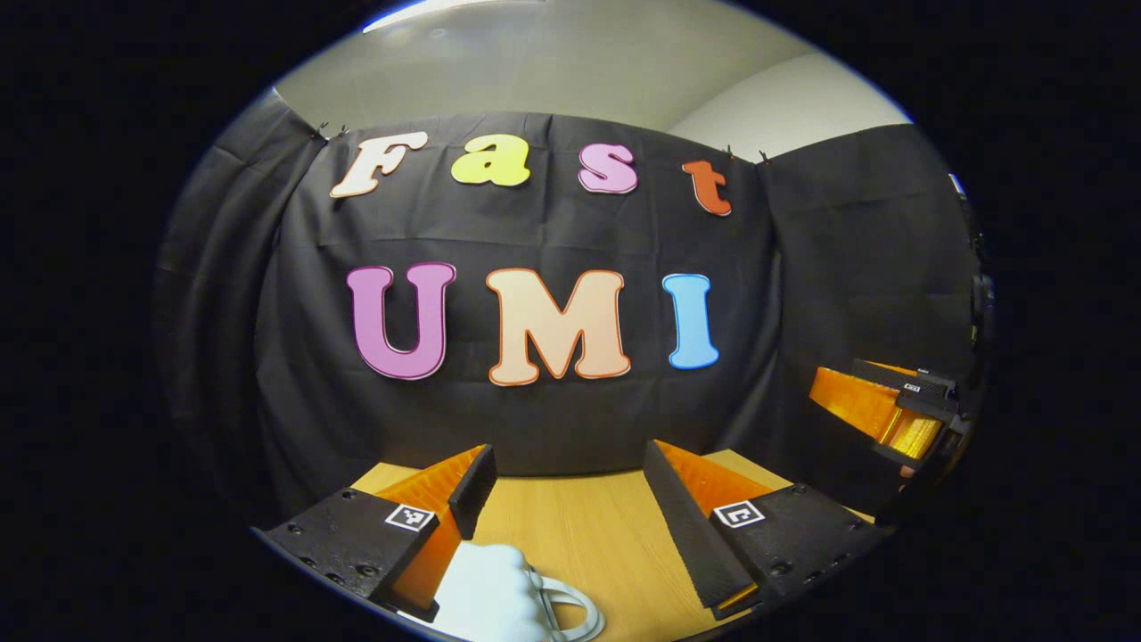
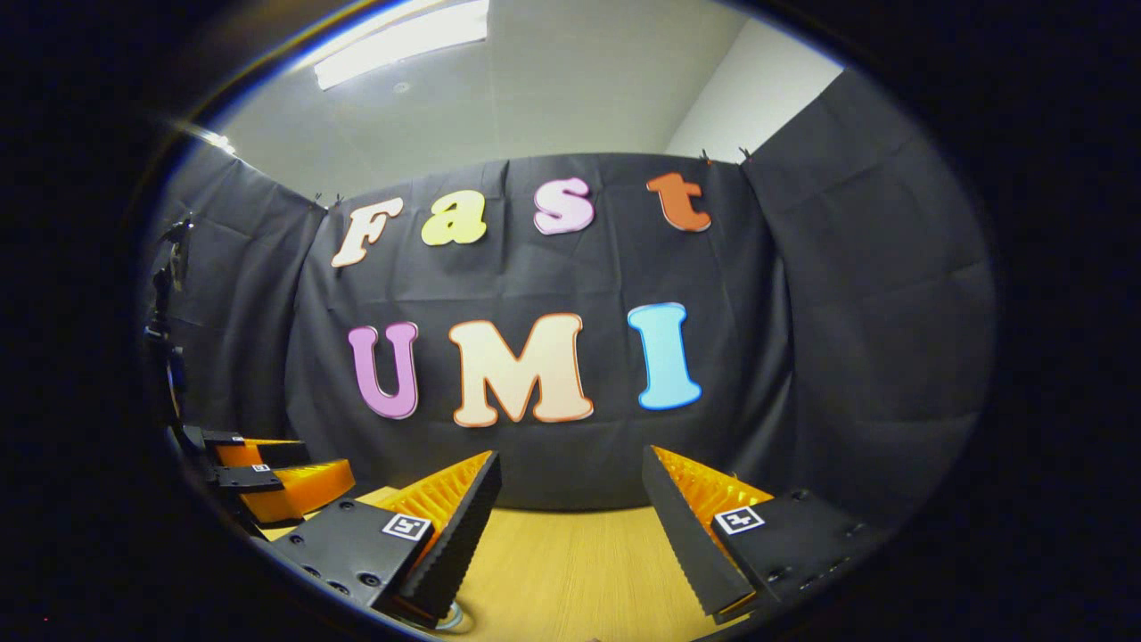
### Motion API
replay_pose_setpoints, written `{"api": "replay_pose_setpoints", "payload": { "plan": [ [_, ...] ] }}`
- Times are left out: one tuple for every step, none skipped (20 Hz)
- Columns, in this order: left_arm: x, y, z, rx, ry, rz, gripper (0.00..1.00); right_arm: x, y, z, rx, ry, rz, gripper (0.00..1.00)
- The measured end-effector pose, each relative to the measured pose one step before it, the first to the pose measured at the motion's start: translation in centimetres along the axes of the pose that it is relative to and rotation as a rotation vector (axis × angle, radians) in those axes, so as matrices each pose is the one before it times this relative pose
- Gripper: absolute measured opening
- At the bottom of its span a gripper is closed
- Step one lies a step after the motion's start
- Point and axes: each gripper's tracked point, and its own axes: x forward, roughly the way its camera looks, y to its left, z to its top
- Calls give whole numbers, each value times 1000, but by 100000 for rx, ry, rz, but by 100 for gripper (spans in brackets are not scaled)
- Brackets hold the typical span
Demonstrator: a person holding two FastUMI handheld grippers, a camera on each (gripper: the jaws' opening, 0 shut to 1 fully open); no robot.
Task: First open the suitcase, pack the skin care products into it, and then close the suitcase.
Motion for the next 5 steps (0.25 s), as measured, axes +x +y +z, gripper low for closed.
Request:
{"api": "replay_pose_setpoints", "payload": {
  "plan": [
    [-106,347,226,386,-544,85,97,-280,656,767,-285,-1696,128,96],
    [-148,350,212,-71,-388,-268,98,-112,711,498,-380,-1250,645,96],
    [-222,161,235,36,-728,-434,98,-151,678,325,-299,-910,561,98],
    [-70,123,12,-148,-440,-477,98,-144,600,343,-298,-790,748,98],
    [-154,218,-143,187,41,-489,98,79,466,80,-369,-739,476,98]
  ]
}}
